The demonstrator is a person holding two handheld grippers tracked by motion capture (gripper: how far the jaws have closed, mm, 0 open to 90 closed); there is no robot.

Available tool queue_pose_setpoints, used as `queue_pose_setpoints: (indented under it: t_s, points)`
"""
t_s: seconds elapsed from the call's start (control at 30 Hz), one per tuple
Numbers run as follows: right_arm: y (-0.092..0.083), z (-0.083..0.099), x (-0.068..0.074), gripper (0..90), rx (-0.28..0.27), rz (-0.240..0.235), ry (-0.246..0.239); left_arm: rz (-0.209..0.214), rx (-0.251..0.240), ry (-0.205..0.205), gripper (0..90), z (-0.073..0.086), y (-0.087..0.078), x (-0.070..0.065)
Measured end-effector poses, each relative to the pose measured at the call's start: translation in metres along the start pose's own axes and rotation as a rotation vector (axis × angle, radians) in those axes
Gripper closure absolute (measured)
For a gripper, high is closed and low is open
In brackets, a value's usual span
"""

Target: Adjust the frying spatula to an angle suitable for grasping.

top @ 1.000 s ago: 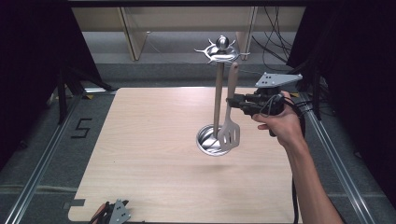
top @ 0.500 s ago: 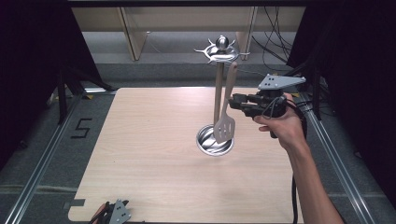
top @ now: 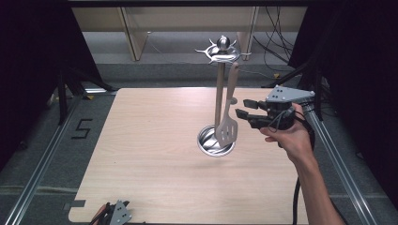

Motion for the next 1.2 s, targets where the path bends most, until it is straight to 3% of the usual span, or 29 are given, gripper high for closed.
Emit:
queue_pose_setpoints:
  t_s: [0.27,0.4,0.43,0.47,0.9,0.97,1.0,1.2]
  points:
    - [-0.007,0.014,0.008,49.7,-0.002,0.04,-0.018,0.0,-0.001,-0.002,15.0,0.0,0.0,0.0]
    - [-0.008,0.022,0.01,49.0,0.014,0.03,-0.032,-0.001,0.001,-0.005,15.0,0.0,0.0,0.0]
    - [-0.008,0.022,0.01,49.0,0.014,0.03,-0.032,-0.007,-0.011,-0.042,15.0,0.001,0.001,-0.002]
    - [-0.009,0.024,0.011,48.7,0.022,0.031,-0.047,0.002,0.003,0.004,15.0,0.0,0.0,0.001]
    - [-0.012,0.038,0.019,46.5,0.0,0.04,-0.03,-0.001,-0.001,-0.002,15.0,0.0,0.0,0.0]
    - [-0.012,0.041,0.019,46.2,0.021,0.036,-0.026,0.001,0.001,-0.01,15.0,0.001,0.0,-0.001]
    - [-0.013,0.043,0.017,45.5,0.035,0.048,-0.048,0.001,-0.005,-0.017,15.0,0.001,0.001,-0.002]
    - [-0.017,0.055,0.013,44.3,0.057,0.053,-0.035,0.004,0.004,-0.005,15.0,0.0,0.0,-0.001]
Point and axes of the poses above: each handheld gripper's, and its own axes: y roughly forward along the jaws, z roughly out of its underside, x roughly to its left, the point moved 3 cm from there along y, roughly forward along the jaws, and after that the axes turned 13 degrees about -x, right-handed, at the moved point
